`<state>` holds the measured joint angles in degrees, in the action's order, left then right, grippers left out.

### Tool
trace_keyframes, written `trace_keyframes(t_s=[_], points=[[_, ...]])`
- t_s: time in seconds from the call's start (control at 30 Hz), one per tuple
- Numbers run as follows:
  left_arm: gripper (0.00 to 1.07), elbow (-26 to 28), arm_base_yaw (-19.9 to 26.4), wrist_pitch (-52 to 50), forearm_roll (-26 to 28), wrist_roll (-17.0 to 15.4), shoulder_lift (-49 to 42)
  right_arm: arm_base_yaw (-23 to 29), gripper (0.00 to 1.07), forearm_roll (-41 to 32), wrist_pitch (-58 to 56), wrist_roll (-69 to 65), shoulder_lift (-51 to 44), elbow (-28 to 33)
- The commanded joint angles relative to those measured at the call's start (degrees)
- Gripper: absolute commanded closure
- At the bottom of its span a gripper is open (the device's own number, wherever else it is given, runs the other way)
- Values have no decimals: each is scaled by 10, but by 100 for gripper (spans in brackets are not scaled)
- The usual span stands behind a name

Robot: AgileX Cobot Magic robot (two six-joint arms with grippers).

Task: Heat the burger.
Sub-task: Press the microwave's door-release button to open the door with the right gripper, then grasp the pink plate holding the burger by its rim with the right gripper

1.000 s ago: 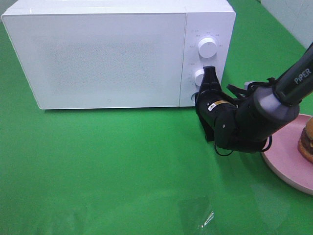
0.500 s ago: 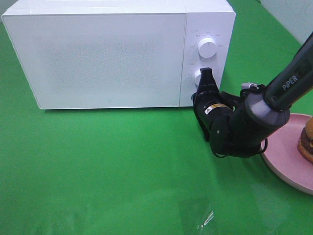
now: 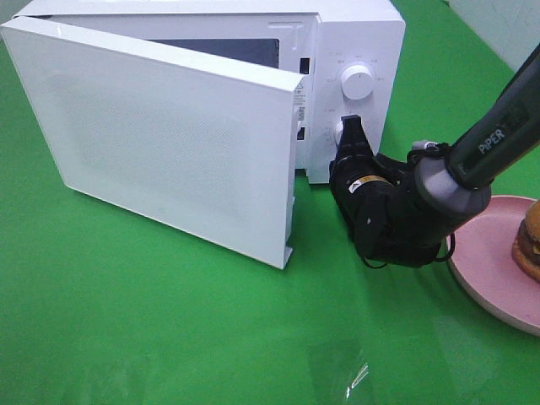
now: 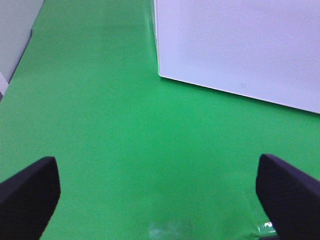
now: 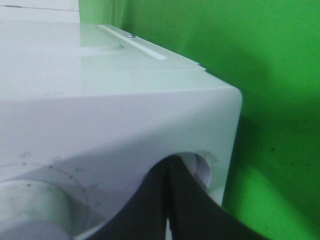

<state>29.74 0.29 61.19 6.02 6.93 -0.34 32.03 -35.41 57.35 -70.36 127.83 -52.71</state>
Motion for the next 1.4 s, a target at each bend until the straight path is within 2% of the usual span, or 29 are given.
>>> trace_keyframes(t_s=[0.03,0.3,0.6,0.87,1.1,1.27,1.4], points=[[7,-1,-4,2,2,-1,-9,-20,107,49,65,-6,-15,-30],[7,-1,-4,2,2,-1,-9,-19,107,55,-22,-13,-52,19],[7,-1,-4,2,2,-1,-9,-19,107,112,-116,-37,-85,81],[7,-1,-4,2,2,-1,-9,-19,105,114,-148,-32,-141,135],[7,-1,-4,2,2,-1,-9,-19,103,114,-206,80,-206,167],[7,-1,-4,2,2,-1,-9,-19,102,114,-317,202,-258,169],[7,-1,-4,2,2,-1,-9,-21,101,114,-363,269,-278,169]])
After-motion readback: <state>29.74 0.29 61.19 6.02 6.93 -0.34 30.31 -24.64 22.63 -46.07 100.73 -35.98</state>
